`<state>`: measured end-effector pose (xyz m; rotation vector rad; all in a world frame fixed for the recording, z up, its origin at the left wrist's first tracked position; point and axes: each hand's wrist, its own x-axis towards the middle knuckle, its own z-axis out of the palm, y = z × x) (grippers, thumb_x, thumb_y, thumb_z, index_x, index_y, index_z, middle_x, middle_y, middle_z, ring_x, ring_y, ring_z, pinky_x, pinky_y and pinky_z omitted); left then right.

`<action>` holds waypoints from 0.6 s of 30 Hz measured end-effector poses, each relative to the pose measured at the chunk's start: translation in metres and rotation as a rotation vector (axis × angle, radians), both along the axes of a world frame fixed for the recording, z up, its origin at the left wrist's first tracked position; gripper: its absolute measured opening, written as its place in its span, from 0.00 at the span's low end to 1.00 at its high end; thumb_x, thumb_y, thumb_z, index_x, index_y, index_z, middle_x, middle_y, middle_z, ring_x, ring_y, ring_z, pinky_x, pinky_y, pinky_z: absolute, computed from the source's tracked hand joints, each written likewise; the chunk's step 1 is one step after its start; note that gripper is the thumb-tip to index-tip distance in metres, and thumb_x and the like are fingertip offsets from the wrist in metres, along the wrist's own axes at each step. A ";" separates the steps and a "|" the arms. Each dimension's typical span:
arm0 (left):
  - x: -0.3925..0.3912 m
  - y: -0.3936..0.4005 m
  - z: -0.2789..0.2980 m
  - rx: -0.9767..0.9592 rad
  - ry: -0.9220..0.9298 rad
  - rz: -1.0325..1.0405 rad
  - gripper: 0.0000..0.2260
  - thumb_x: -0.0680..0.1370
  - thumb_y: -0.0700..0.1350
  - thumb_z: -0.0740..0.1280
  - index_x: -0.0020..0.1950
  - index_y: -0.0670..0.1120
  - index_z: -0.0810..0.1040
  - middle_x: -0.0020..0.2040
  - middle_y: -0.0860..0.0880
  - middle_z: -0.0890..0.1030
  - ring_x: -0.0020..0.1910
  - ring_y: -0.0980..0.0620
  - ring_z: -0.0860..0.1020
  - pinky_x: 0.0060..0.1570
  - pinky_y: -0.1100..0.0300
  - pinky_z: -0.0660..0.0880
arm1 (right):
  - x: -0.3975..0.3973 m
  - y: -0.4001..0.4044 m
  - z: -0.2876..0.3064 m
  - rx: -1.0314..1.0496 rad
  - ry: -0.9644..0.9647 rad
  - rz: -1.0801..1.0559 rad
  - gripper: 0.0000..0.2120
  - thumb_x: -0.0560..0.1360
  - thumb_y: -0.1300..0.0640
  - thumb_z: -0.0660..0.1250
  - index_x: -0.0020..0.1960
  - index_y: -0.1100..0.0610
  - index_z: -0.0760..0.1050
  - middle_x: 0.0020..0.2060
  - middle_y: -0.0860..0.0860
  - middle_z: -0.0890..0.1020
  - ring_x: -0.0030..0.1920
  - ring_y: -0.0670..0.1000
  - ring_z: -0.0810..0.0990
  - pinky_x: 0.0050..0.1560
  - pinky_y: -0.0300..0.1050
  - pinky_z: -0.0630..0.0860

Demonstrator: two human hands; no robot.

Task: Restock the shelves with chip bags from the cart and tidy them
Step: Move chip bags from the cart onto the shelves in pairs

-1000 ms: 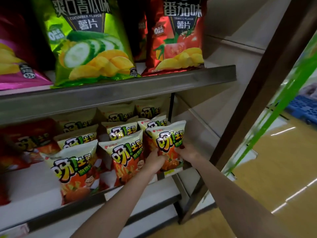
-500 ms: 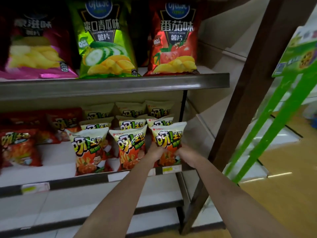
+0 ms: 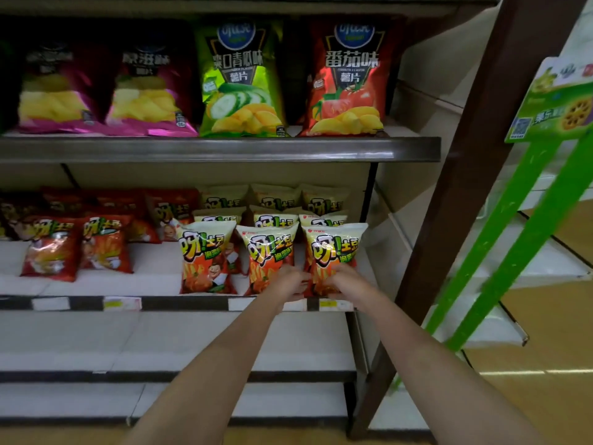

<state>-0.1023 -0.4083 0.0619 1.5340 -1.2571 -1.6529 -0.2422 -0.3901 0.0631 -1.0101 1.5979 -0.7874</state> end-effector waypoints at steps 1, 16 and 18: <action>0.008 0.005 0.003 -0.008 0.009 0.027 0.01 0.79 0.39 0.64 0.49 0.44 0.73 0.41 0.48 0.77 0.41 0.53 0.77 0.47 0.59 0.75 | 0.008 0.002 0.005 0.003 -0.012 0.007 0.13 0.75 0.65 0.64 0.58 0.55 0.71 0.56 0.54 0.76 0.59 0.54 0.76 0.58 0.49 0.76; 0.263 0.060 0.053 -0.225 0.056 0.772 0.14 0.83 0.47 0.58 0.63 0.40 0.72 0.55 0.41 0.77 0.52 0.45 0.77 0.51 0.55 0.75 | 0.261 -0.028 0.053 -0.226 -0.141 0.341 0.04 0.80 0.59 0.57 0.54 0.56 0.69 0.49 0.56 0.76 0.48 0.53 0.77 0.41 0.45 0.75; 0.309 0.074 0.055 -0.256 0.061 0.881 0.13 0.83 0.46 0.58 0.61 0.39 0.73 0.53 0.40 0.78 0.48 0.46 0.78 0.49 0.55 0.76 | 0.310 -0.023 0.059 -0.274 -0.145 0.405 0.05 0.81 0.57 0.56 0.54 0.56 0.68 0.47 0.54 0.76 0.45 0.52 0.78 0.39 0.43 0.75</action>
